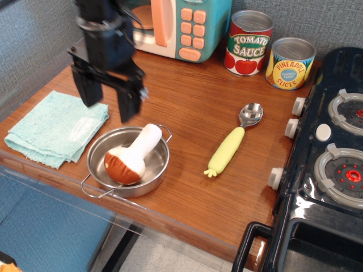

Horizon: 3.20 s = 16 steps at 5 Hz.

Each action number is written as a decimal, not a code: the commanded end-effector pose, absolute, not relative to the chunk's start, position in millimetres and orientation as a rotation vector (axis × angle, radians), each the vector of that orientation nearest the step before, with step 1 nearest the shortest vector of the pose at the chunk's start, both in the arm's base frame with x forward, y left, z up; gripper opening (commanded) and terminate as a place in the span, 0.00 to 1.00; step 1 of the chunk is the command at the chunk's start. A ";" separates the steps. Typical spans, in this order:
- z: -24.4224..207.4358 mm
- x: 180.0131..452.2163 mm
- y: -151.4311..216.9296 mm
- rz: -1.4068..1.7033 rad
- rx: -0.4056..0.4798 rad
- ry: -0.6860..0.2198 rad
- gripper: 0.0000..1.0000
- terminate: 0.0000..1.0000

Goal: Slide the folded cloth in front of the microwave

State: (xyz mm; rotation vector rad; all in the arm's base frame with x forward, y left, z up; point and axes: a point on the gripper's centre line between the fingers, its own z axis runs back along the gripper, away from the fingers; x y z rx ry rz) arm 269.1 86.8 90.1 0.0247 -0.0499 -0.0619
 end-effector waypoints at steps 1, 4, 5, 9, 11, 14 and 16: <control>81.6 250.9 149.6 -0.035 0.127 -0.057 1.00 0.00; 23.3 240.4 186.2 0.090 0.225 0.060 1.00 0.00; 1.0 251.8 187.4 0.102 0.194 0.073 1.00 0.00; -11.9 405.4 140.4 -0.163 0.054 -0.134 1.00 0.00; -1.8 413.1 128.0 -0.162 0.083 -0.116 1.00 0.00; 118.1 408.0 118.2 -0.017 0.204 -0.325 1.00 0.00; 146.8 389.7 110.0 0.018 0.178 -0.361 1.00 0.00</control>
